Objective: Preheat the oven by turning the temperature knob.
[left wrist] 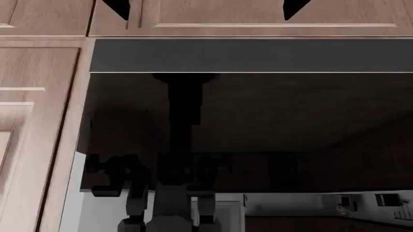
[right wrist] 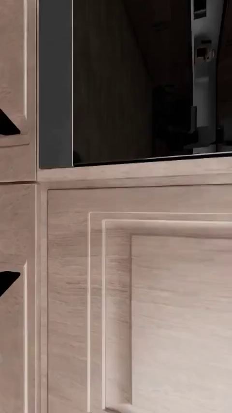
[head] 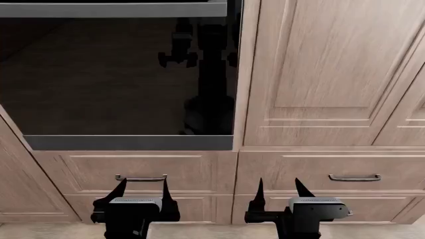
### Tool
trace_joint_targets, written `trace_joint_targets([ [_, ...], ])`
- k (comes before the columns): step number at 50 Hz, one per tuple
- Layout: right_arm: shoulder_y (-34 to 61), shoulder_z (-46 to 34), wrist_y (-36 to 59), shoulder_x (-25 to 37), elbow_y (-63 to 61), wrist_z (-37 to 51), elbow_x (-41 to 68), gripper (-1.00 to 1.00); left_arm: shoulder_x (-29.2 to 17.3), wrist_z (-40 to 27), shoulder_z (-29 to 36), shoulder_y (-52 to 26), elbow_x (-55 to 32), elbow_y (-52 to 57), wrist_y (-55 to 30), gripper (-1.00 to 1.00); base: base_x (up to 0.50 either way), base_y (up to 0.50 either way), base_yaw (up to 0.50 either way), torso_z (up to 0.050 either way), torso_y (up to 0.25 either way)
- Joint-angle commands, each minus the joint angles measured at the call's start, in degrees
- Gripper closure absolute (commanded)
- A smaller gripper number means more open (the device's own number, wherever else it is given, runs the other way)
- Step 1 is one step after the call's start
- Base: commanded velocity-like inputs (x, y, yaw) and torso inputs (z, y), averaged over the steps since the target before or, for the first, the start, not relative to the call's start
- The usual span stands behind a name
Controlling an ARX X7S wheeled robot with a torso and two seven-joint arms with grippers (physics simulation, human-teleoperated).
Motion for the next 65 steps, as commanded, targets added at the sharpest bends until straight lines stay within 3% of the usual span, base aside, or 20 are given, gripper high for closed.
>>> trace_joint_targets([
  [1, 0.0, -1.2, 0.0, 0.9, -0.1, 1.2, 0.8, -1.00, -0.9, -1.0, 1.1, 0.1, -0.9, 0.0, 0.1, -1.00, 0.00, 0.00, 0.00, 0.000, 0.000],
  [16, -0.2, -3.5, 0.0, 3.1, -1.3, 4.3, 2.8, -1.00, -3.2, -3.7, 3.7, 0.1, -2.8, 0.0, 0.5, -1.00, 0.00, 0.00, 0.00, 0.000, 0.000],
  [21, -2.5, -3.9, 2.4, 3.3, -12.2, 6.4, 2.6, -1.00, -3.9, -5.0, 4.4, 0.4, -1.7, 2.5, 1.5, -1.00, 0.00, 0.00, 0.00, 0.000, 0.000],
  [28, -2.0, -2.3, 9.4, 4.3, -23.9, 8.0, 6.0, -1.00, -4.9, -6.1, 3.1, 0.6, -4.4, 16.7, -3.5, -1.00, 0.00, 0.00, 0.00, 0.000, 0.000],
  [40, 3.6, -2.9, 20.0, 6.9, -40.3, 10.8, 4.2, -1.00, -6.8, -8.1, 2.0, -3.7, -6.1, 29.9, -9.5, -1.00, 0.00, 0.00, 0.00, 0.000, 0.000],
  [65, 10.2, -3.9, 28.8, 10.2, -54.3, 12.9, 3.2, -1.00, -9.5, -11.3, -0.3, -12.3, -10.1, 44.8, -18.5, -1.00, 0.00, 0.00, 0.00, 0.000, 0.000],
])
